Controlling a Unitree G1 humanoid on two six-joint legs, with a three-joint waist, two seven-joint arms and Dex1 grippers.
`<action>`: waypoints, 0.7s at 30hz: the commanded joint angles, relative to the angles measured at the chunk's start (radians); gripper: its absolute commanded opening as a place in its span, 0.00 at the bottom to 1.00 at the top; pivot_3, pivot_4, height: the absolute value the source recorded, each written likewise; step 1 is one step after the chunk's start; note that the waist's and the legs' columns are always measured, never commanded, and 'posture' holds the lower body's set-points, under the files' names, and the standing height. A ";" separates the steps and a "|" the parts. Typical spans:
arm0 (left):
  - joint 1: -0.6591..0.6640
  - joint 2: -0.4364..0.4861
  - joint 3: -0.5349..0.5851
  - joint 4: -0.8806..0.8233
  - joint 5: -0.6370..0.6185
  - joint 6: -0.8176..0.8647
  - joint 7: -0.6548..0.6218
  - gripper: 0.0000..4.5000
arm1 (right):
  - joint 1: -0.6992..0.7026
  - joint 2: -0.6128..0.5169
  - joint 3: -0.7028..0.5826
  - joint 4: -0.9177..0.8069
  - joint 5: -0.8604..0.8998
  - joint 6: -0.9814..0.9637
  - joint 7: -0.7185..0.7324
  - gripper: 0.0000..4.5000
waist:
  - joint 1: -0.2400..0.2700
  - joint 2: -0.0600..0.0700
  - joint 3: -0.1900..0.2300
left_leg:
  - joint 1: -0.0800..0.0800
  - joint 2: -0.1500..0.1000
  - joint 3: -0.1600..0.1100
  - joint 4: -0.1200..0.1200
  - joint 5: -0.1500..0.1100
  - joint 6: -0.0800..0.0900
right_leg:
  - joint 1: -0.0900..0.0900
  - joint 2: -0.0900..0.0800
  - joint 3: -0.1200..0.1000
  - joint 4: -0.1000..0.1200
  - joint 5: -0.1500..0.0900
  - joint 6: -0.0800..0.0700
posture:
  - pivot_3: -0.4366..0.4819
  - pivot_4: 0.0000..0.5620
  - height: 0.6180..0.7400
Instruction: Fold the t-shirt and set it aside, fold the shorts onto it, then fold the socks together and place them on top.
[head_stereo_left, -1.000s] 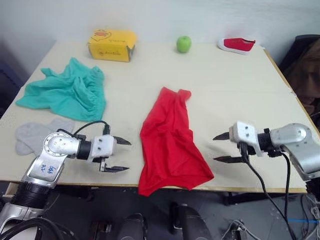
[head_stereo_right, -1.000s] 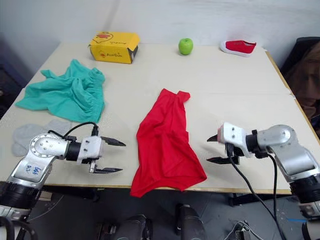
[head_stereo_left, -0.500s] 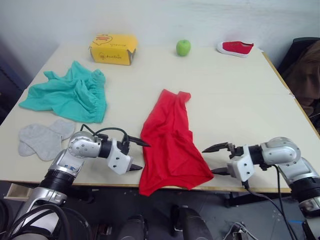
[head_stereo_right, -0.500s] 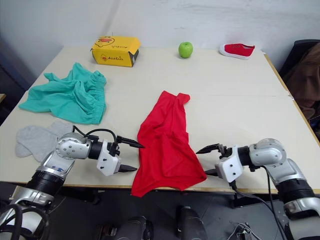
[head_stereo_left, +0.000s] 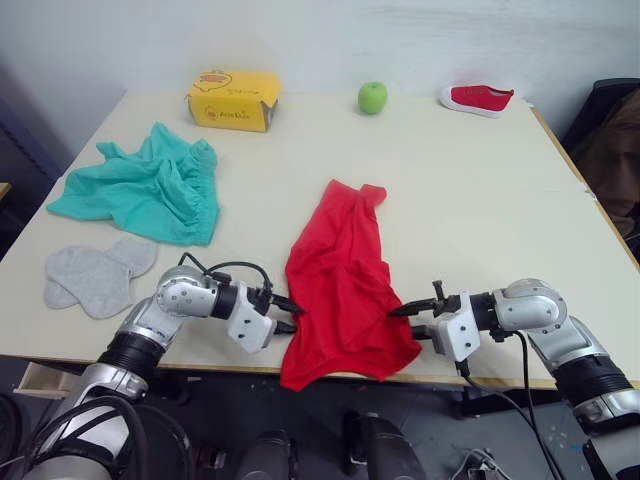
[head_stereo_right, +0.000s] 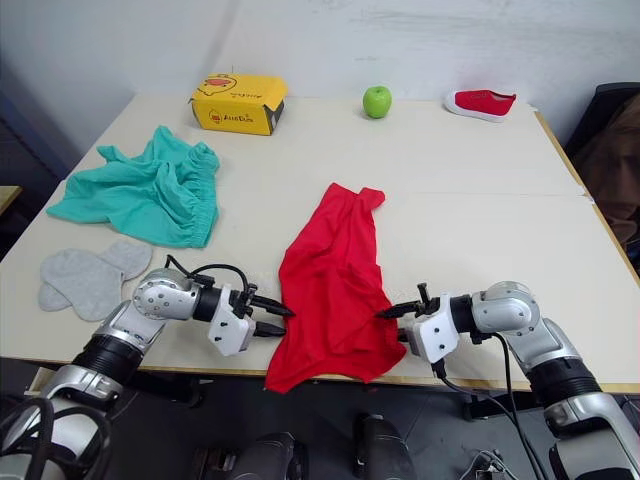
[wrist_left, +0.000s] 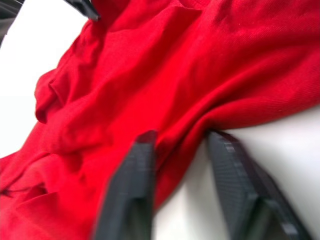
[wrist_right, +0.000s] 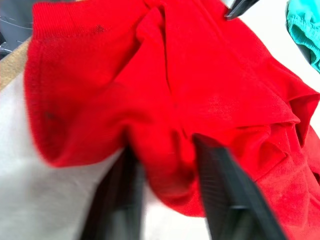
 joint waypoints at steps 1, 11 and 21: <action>-0.025 -0.033 -0.036 0.086 0.027 0.050 -0.014 0.07 | 0.009 -0.014 -0.007 -0.033 0.028 0.021 -0.007 0.02 | 0.001 0.000 0.000 | 0.000 0.000 0.000 0.000 0.000 0.000 | 0.000 0.000 0.000 0.000 0.000 0.000 | 0.48 0.27 1.00; 0.019 -0.018 -0.001 -0.120 -0.213 0.331 -0.176 0.00 | 0.109 -0.069 -0.083 -0.305 0.218 0.381 -0.004 0.00 | -0.003 0.001 0.001 | -0.004 0.000 -0.001 -0.001 0.000 0.000 | -0.004 0.000 -0.001 0.000 0.000 0.000 | 0.48 0.27 1.00; 0.268 0.217 0.116 -0.656 -0.482 0.823 -0.248 0.00 | 0.379 -0.188 -0.229 -0.789 0.497 0.867 -0.055 0.00 | -0.009 0.002 0.003 | -0.006 0.002 -0.004 -0.003 -0.001 -0.003 | -0.006 0.002 -0.003 -0.001 -0.003 -0.002 | 0.48 0.27 1.00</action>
